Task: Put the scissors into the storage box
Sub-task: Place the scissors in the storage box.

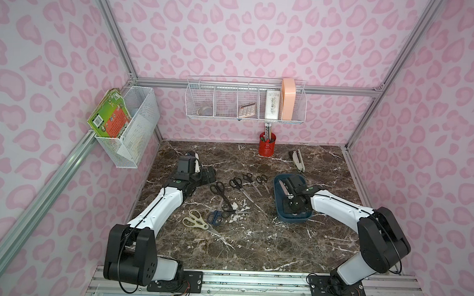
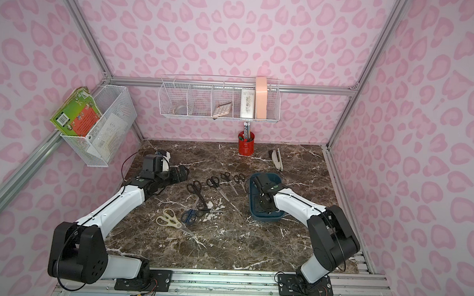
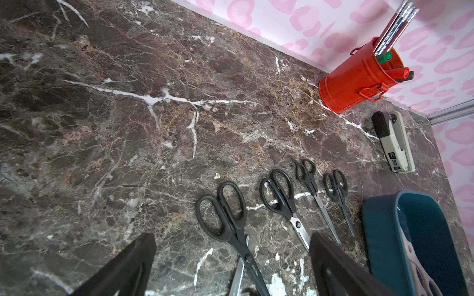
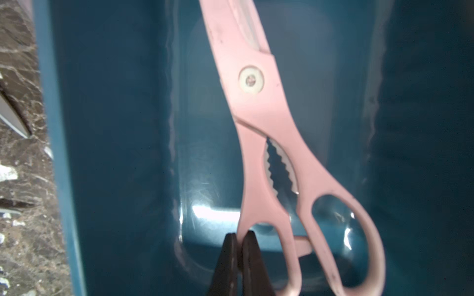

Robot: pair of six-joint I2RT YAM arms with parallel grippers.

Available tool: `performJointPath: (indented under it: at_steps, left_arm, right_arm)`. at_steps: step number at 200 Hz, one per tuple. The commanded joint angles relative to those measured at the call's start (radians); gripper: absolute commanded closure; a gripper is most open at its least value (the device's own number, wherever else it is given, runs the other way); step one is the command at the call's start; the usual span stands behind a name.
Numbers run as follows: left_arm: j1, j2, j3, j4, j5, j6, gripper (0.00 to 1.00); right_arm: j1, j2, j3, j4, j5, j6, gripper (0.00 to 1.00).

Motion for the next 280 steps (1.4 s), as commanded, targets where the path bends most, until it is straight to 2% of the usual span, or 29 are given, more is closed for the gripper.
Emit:
performJointPath:
  at_steps: [1,52,123,175,214,280]
  left_arm:
    - [0.001,-0.004,0.008,-0.003,-0.005,0.008,0.01]
    - [0.002,-0.001,0.01,-0.007,-0.005,0.007,0.01]
    - [0.001,0.001,0.01,-0.011,-0.011,0.008,0.01]
    - [0.002,0.006,0.012,-0.014,-0.011,0.006,0.01]
    - [0.002,0.006,0.017,-0.019,-0.01,0.003,0.01]
    - [0.002,0.007,0.02,-0.027,-0.005,0.001,0.01]
  right_arm:
    - [-0.001,0.011,0.008,0.041,-0.009,0.001,1.0]
    - [0.0,0.034,-0.013,0.048,0.008,0.005,0.98]
    - [0.0,-0.012,0.015,0.01,0.026,-0.004,0.73]
    - [0.018,-0.052,0.137,-0.041,0.01,-0.052,0.72]
    - [0.059,0.04,0.266,-0.02,-0.013,-0.09,0.73]
    - [0.061,0.311,0.561,0.036,-0.042,-0.142,0.75]
